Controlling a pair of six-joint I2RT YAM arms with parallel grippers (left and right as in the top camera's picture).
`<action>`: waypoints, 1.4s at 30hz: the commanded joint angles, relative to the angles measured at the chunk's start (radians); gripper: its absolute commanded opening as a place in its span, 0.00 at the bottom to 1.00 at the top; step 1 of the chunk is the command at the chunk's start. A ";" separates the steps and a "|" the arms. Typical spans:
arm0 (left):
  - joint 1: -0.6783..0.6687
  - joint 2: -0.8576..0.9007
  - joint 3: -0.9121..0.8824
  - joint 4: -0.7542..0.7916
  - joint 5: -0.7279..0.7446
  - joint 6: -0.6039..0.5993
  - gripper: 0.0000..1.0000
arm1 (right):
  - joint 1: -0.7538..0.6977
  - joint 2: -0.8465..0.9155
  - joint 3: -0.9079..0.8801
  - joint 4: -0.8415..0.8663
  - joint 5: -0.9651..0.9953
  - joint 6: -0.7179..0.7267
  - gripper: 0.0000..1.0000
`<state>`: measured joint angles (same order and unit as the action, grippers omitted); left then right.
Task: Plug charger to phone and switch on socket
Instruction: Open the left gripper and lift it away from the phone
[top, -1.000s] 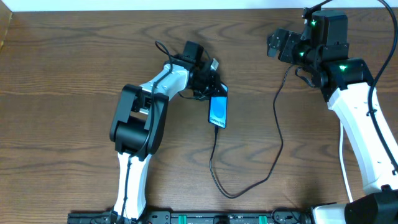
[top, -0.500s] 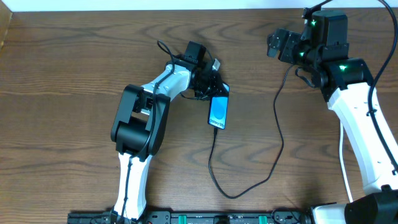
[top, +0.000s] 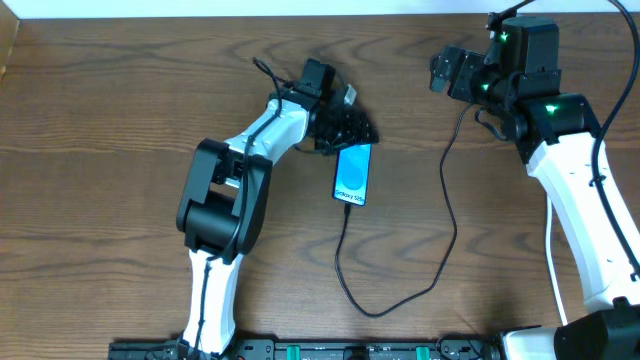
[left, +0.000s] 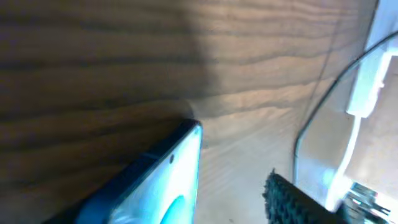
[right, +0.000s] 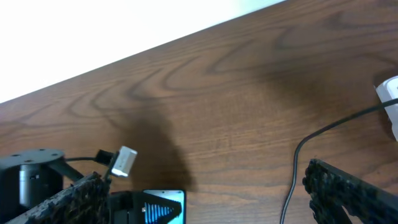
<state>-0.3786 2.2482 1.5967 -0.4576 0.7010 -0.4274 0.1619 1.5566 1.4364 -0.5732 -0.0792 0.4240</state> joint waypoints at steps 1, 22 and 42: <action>0.009 0.042 -0.022 -0.033 -0.203 0.004 0.80 | 0.002 -0.007 0.009 -0.008 0.022 -0.014 0.99; 0.197 -0.270 0.019 -0.395 -0.658 0.304 0.90 | 0.002 -0.007 0.009 -0.084 0.021 -0.014 0.99; 0.197 -0.529 0.015 -0.549 -0.702 0.303 0.90 | -0.083 -0.006 0.147 -0.230 0.100 -0.105 0.99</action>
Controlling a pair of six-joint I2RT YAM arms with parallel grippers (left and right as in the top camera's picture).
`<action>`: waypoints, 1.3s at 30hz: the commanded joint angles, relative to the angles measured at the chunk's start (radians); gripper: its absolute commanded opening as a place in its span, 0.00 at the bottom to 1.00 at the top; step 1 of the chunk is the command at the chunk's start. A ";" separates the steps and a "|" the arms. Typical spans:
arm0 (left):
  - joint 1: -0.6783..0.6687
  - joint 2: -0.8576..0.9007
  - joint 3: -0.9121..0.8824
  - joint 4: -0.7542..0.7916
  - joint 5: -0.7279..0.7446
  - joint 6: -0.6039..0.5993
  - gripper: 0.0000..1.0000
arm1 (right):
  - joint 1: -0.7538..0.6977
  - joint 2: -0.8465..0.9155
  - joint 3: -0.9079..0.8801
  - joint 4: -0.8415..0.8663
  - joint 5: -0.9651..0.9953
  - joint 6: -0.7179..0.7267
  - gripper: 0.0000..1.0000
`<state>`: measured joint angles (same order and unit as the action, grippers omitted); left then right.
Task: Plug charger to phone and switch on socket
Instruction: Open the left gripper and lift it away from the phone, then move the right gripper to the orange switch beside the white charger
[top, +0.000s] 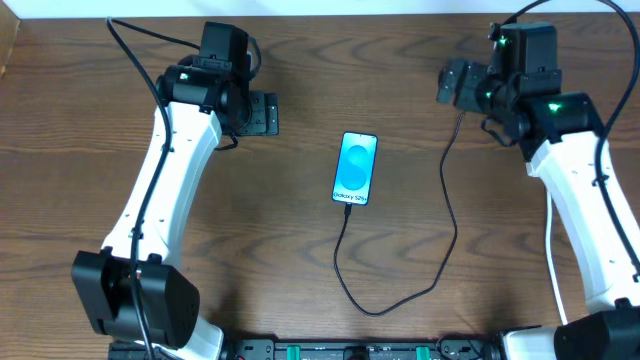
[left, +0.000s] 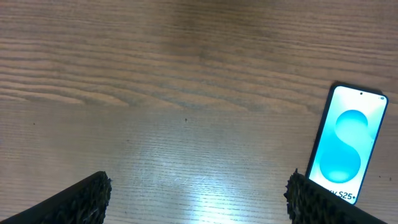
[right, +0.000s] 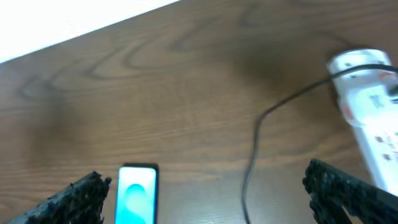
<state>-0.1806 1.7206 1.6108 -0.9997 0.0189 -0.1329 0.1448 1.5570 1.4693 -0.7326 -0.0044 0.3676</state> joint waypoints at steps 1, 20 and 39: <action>-0.001 -0.002 0.001 -0.006 -0.020 0.009 0.90 | -0.089 -0.006 0.148 -0.106 0.024 -0.054 0.99; -0.001 -0.002 0.001 -0.006 -0.020 0.009 0.90 | -0.594 0.383 0.476 -0.473 -0.421 -0.535 0.98; -0.001 -0.002 0.001 -0.006 -0.020 0.009 0.90 | -0.545 0.655 0.452 -0.337 -0.420 -0.560 0.90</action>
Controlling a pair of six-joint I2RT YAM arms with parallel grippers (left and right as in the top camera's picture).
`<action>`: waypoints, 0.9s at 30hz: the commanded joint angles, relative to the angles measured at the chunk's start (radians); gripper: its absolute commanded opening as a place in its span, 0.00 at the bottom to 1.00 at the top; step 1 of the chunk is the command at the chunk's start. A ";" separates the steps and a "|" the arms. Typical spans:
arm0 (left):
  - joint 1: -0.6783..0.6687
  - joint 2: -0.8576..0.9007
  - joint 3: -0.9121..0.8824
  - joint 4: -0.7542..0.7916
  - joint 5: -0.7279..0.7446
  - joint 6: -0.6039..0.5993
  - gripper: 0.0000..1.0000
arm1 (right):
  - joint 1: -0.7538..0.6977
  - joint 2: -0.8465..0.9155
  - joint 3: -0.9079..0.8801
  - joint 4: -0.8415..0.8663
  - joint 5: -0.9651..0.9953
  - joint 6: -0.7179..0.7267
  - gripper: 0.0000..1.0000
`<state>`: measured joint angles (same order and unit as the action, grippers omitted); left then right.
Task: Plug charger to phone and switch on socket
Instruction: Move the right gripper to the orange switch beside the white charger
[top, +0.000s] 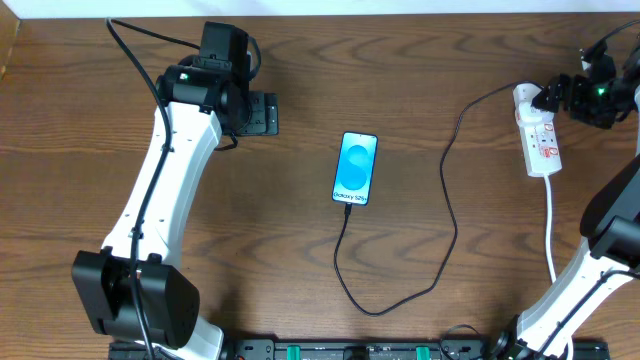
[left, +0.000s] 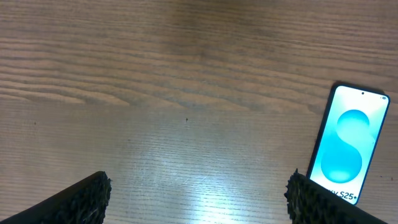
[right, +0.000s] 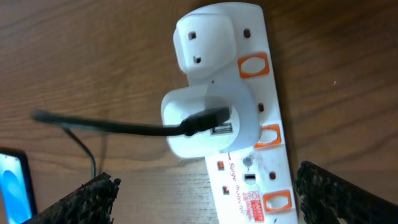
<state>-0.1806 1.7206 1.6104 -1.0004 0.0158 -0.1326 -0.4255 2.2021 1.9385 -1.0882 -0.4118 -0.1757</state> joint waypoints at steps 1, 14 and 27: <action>-0.001 -0.002 0.001 -0.005 -0.017 0.008 0.90 | 0.029 0.010 -0.022 0.027 -0.013 -0.016 0.89; -0.001 -0.002 0.001 -0.005 -0.017 0.008 0.90 | 0.063 0.010 -0.102 0.109 0.005 0.016 0.85; -0.001 -0.002 0.001 -0.005 -0.017 0.008 0.90 | 0.063 0.011 -0.103 0.113 0.069 0.033 0.85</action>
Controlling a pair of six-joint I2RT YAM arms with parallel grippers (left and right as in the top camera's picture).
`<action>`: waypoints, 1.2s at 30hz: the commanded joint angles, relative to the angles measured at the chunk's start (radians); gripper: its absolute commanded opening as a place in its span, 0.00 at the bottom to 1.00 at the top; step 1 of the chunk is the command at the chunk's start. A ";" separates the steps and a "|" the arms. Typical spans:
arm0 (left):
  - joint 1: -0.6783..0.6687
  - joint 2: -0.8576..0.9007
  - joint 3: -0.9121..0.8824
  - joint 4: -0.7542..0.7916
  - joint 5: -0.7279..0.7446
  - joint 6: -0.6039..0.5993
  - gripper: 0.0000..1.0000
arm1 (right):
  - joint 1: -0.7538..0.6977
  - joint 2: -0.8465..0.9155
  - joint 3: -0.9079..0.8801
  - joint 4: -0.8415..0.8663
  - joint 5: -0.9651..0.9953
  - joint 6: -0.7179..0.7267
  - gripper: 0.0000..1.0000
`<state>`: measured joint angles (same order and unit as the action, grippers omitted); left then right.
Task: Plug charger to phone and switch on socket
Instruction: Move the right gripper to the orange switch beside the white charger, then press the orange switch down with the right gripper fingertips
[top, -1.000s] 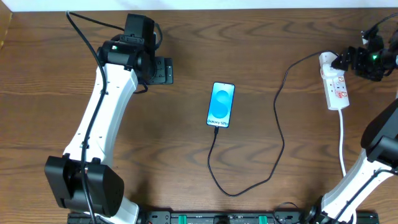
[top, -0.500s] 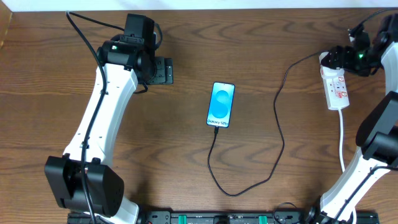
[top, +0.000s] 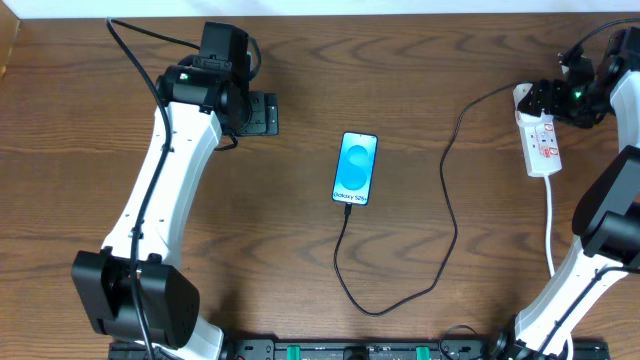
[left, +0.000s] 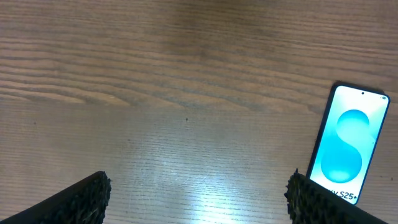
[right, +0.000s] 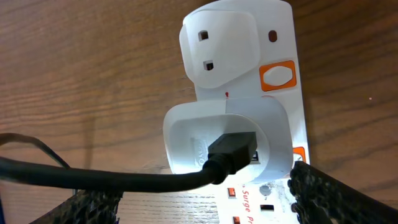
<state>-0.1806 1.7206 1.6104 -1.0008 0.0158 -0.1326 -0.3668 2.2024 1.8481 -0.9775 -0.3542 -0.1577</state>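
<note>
The phone (top: 355, 168) lies face up at the table's middle with its blue screen lit, and it also shows at the right of the left wrist view (left: 346, 146). A black cable (top: 450, 200) runs from its near end in a loop to a white charger adapter (right: 227, 134). The adapter is plugged into the white power strip (top: 540, 140), which has orange switches (right: 277, 74). My right gripper (top: 540, 100) stands open just over the strip's far end, its fingers (right: 336, 193) either side of the adapter. My left gripper (top: 270, 113) stays open and holds nothing at the back left.
The strip's own white lead (top: 550, 230) runs down the right side of the wooden table (top: 120, 60). The cable's loop (top: 375, 305) lies near the front edge, below the phone.
My right gripper has come closer to the power strip, and the adapter and plug now fill more of the right wrist view. The left arm, phone and cable have not moved.
My left gripper was at the phone's far end while the right one hung high at the back right. Then the left arm stood open at the back left. Then the right gripper was over the power strip at the far right, and now sits closer to it.
</note>
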 joint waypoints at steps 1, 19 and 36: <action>-0.001 -0.002 0.001 -0.005 -0.017 0.008 0.90 | 0.004 0.010 -0.012 0.003 0.011 0.015 0.85; -0.001 -0.002 0.001 -0.005 -0.017 0.008 0.90 | 0.004 0.010 -0.115 0.069 -0.086 0.056 0.85; -0.001 -0.002 0.001 -0.005 -0.017 0.008 0.90 | 0.005 0.010 -0.147 0.107 0.086 0.058 0.87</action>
<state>-0.1806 1.7206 1.6104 -1.0008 0.0158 -0.1326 -0.3691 2.1960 1.7206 -0.8768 -0.3653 -0.1020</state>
